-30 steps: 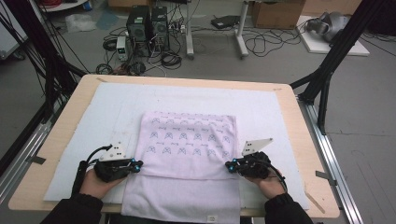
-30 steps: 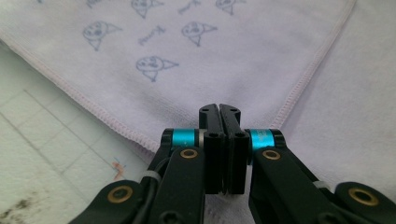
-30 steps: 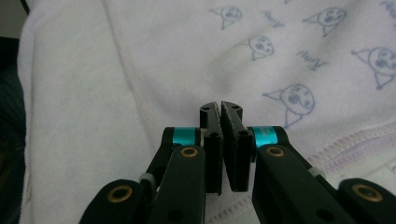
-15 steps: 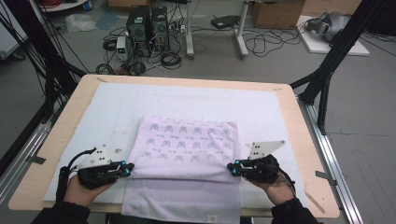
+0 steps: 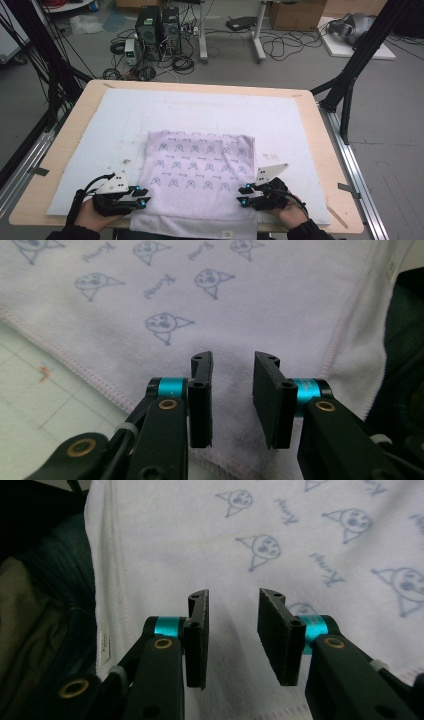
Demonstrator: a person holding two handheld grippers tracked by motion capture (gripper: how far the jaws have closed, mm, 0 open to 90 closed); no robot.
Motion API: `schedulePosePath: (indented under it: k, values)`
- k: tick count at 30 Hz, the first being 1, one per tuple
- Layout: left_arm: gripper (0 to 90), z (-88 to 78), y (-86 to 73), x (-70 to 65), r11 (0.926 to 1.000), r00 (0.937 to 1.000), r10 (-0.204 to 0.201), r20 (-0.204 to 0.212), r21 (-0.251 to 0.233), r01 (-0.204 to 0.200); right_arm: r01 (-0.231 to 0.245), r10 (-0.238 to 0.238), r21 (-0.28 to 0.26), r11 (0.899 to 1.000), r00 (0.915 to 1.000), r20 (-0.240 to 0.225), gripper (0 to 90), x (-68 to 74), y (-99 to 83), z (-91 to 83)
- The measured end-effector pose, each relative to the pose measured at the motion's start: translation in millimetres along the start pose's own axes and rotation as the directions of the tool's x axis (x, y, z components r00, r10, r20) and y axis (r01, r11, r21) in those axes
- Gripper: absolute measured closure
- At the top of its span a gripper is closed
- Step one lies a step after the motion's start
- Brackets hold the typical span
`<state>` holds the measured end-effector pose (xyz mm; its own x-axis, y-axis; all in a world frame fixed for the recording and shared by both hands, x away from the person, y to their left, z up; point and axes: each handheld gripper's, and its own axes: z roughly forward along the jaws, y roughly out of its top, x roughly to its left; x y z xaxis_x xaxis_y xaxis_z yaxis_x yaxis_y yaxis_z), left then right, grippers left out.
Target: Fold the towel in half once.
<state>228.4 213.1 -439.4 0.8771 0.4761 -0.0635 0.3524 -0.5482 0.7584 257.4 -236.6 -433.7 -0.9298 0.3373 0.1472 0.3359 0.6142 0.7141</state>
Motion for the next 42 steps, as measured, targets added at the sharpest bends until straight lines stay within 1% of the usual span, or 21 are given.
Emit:
schedulePosePath:
  k: [3, 5, 6, 7, 11, 14, 19, 21, 22, 23, 24, 25, 27, 29, 31, 33, 35, 36, 38, 39, 42]
  values:
    - [76.5, 4.6, -0.9, -2.0, 0.9999, 0.9998, 0.016, -0.01, 0.004, -0.016, 0.013, -0.013, 0.035, 0.999, 0.9999, 0.003, 69.3, 1.4, -0.3, 8.5]
    - [84.2, 4.4, -0.6, -1.8, 0.9999, 0.9999, 0.012, -0.009, 0.002, -0.012, 0.025, -0.026, 0.034, 0.999, 0.9994, 0.024, 78.5, 2.8, 0.1, 9.4]
    - [86.9, 4.2, -0.2, -1.6, 0.9999, 0.9999, 0.012, -0.007, 0.004, -0.012, 0.019, -0.019, 0.038, 0.999, 0.9997, 0.014, 85.5, 2.5, 0.7, 9.0]
    - [87.7, 4.0, 0.0, -1.7, 0.9999, 0.9999, 0.013, -0.01, 0.003, -0.013, 0.016, -0.016, 0.038, 0.999, 0.9999, 0.006, 86.8, 2.2, 1.4, 9.5]
    - [88.3, -3.3, 1.9, -4.4, 0.9995, 0.9995, 0.02, -0.023, -0.023, -0.02, 0.027, -0.027, 0.021, 0.999, 0.9996, 0.006, 87.9, 4.2, 4.5, 5.3]
    - [88.3, -15.7, 5.8, -8.1, 0.9985, 0.9995, 0.019, -0.024, -0.051, -0.02, 0.034, -0.034, -0.026, 0.999, 0.9994, 0.002, 88.1, 9.2, 8.6, -6.4]
    - [88.4, -35.7, 8.2, -17.0, 0.9963, 0.9994, 0.026, -0.022, -0.081, -0.028, 0.067, -0.067, -0.067, 0.996, 0.9978, 0.001, 88.2, 24.3, 14.6, -25.2]
    - [88.4, -41.3, 5.4, -20.5, 0.9953, 0.9995, 0.024, -0.019, -0.094, -0.025, 0.076, -0.077, -0.078, 0.994, 0.9969, -0.015, 88.1, 32.7, 14.1, -31.9]
    - [88.2, -43.5, 2.9, -22.6, 0.9948, 0.9997, 0.022, -0.003, -0.099, -0.023, 0.079, -0.081, -0.084, 0.993, 0.9965, -0.022, 87.9, 35.4, 13.6, -33.8]
    - [87.3, -43.7, 0.9, -23.2, 0.995, 0.9997, 0.022, 0.005, -0.097, -0.022, 0.074, -0.078, -0.085, 0.994, 0.9956, -0.051, 87.2, 38.3, 12.3, -35.4]
    - [84.4, -42.8, -0.5, -23.1, 0.9955, 0.9997, 0.017, 0.016, -0.094, -0.016, 0.075, -0.081, -0.082, 0.994, 0.9941, -0.072, 85.9, 39.1, 11.2, -35.0]
    - [78.3, -41.3, -0.9, -21.6, 0.9962, 0.9997, 0.013, 0.021, -0.086, -0.011, 0.073, -0.079, -0.079, 0.994, 0.9942, -0.073, 80.5, 38.0, 10.3, -34.6]
    - [71.4, -37.6, 1.0, -16.2, 0.9963, 1.0, 0.004, 0.008, -0.086, -0.003, 0.039, -0.045, -0.084, 0.996, 0.9966, -0.069, 74.1, 30.6, 9.5, -33.0]
    - [70.0, -33.0, 6.6, -8.0, 0.9953, 0.9999, -0.006, -0.014, -0.096, 0.005, 0.019, -0.023, -0.092, 0.996, 0.9989, -0.04, 71.9, 17.5, 11.3, -31.5]
    - [68.4, -27.4, 14.3, 3.6, 0.9936, 0.9988, -0.023, -0.043, -0.111, 0.019, -0.014, 0.015, -0.088, 0.996, 0.9998, 0.012, 69.6, 2.4, 15.1, -30.8]
    - [68.2, -21.5, 22.5, 17.5, 0.9906, 0.9951, -0.049, -0.086, -0.132, 0.038, -0.038, 0.042, -0.086, 0.996, 0.9978, 0.051, 64.2, -16.5, 20.2, -30.1]
    - [66.6, -14.7, 30.8, 33.4, 0.9884, 0.9898, -0.073, -0.122, -0.142, 0.056, -0.076, 0.084, -0.083, 0.994, 0.992, 0.094, 61.2, -35.8, 26.2, -29.3]
    - [65.0, -11.0, 34.8, 41.3, 0.9885, 0.9851, -0.082, -0.151, -0.138, 0.061, -0.083, 0.094, -0.088, 0.993, 0.9878, 0.125, 58.7, -45.4, 29.9, -29.0]
    - [63.3, -3.9, 41.9, 57.6, 0.9847, 0.9784, -0.116, -0.171, -0.149, 0.091, -0.101, 0.117, -0.099, 0.99, 0.9775, 0.176, 57.2, -62.3, 36.9, -30.7]
    - [62.6, -0.9, 45.7, 65.2, 0.9851, 0.9735, -0.123, -0.193, -0.142, 0.096, -0.11, 0.131, -0.111, 0.988, 0.9718, 0.196, 54.2, -70.1, 39.9, -32.1]
    - [57.5, 5.3, 57.5, 87.3, 0.9808, 0.9605, -0.154, -0.232, -0.153, 0.12, -0.136, 0.163, -0.132, 0.982, 0.9599, 0.228, 50.8, -94.3, 46.9, -34.8]
